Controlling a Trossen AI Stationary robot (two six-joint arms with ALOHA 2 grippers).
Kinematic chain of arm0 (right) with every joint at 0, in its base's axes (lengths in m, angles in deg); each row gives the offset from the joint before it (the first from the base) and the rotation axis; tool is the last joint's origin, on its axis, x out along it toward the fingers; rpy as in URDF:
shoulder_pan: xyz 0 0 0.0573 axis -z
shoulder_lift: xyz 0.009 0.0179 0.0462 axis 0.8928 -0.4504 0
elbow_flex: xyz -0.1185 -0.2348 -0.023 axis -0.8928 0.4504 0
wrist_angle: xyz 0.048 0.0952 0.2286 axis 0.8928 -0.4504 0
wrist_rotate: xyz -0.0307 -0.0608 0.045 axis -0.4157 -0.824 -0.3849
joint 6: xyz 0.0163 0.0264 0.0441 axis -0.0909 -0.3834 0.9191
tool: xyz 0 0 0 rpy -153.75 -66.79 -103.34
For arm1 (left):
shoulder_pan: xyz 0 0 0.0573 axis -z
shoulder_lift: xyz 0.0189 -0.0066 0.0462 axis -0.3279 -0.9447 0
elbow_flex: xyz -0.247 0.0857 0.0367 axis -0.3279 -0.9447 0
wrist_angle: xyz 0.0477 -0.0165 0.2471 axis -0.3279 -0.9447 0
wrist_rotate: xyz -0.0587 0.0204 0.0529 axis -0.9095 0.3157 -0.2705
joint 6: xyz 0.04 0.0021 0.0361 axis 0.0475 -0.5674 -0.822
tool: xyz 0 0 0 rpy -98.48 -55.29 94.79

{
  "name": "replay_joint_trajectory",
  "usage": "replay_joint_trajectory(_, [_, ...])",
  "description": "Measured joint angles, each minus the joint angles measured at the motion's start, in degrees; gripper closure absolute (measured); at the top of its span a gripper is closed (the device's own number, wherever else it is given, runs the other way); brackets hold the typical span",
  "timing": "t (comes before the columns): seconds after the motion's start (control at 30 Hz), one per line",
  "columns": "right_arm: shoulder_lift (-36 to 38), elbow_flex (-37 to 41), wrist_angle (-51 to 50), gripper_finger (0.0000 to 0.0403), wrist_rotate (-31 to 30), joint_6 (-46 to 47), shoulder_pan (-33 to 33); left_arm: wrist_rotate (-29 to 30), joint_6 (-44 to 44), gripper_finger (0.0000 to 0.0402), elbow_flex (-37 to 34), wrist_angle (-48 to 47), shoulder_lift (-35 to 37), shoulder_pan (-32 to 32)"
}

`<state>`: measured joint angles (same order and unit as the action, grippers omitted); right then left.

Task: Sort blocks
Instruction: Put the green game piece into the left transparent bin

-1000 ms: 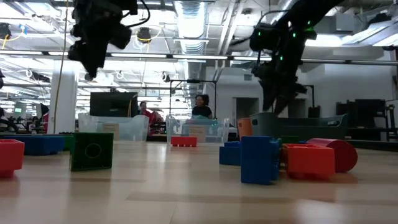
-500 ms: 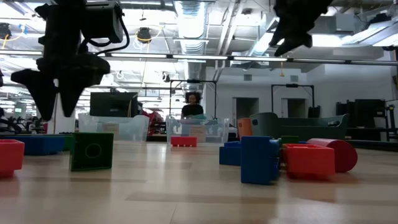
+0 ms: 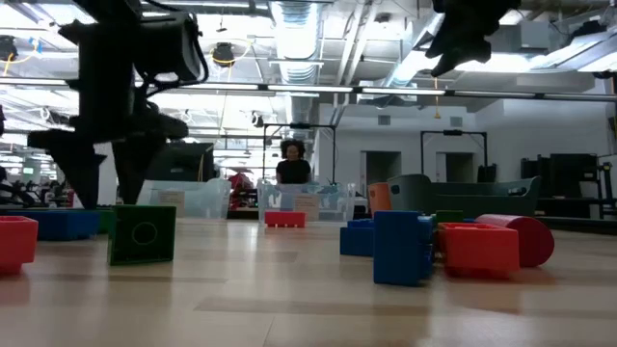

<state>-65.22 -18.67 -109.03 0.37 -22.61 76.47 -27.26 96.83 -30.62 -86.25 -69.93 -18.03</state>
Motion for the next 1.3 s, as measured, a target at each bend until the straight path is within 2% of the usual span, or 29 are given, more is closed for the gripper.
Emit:
replay_joint_trajectory(0.37, [-0.1, 0.0, -0.3, 0.0175, -1.3, 0.1, -0.5, -0.1, -1.8, 0.0144, 0.0, 2.2, -6.2, 2.6])
replay_joint_trajectory(0.5, [-0.1, 0.0, -0.8, 0.0175, -1.3, 0.5, -0.5, -0.9, -3.6, 0.0184, 0.1, 2.3, -6.2, 2.7])
replay_joint_trajectory(0.67, [-0.1, 0.0, -1.6, 0.0175, -1.6, 2.1, -0.5, -0.8, -5.6, 0.0268, 0.2, 2.9, -6.2, 2.5])
replay_joint_trajectory(0.83, [-0.1, 0.0, -1.0, 0.0175, -1.7, 2.5, -0.5, -0.4, -9.4, 0.0273, 0.2, 4.0, -6.2, 1.7])
replay_joint_trajectory(0.93, [-0.1, 0.0, -1.3, 0.0175, -1.7, 4.4, -0.5, -1.4, -14.3, 0.0273, 0.2, 5.5, -5.2, 0.3])
replay_joint_trajectory(1.03, [0.0, 0.0, -2.9, 0.0175, -2.0, 8.8, -0.8, -1.8, -23.4, 0.0273, 1.8, 5.7, -3.5, -1.9])
replay_joint_trajectory(1.17, [0.4, 0.0, -3.5, 0.0175, -6.8, 11.4, -3.6, -1.3, -35.9, 0.0273, 5.9, 6.2, -2.2, -7.5])
replay_joint_trajectory(1.3, [0.4, 0.0, -3.5, 0.0175, -11.5, 12.5, -6.3, -1.3, -42.3, 0.0273, 11.2, 5.5, -2.2, -15.3])
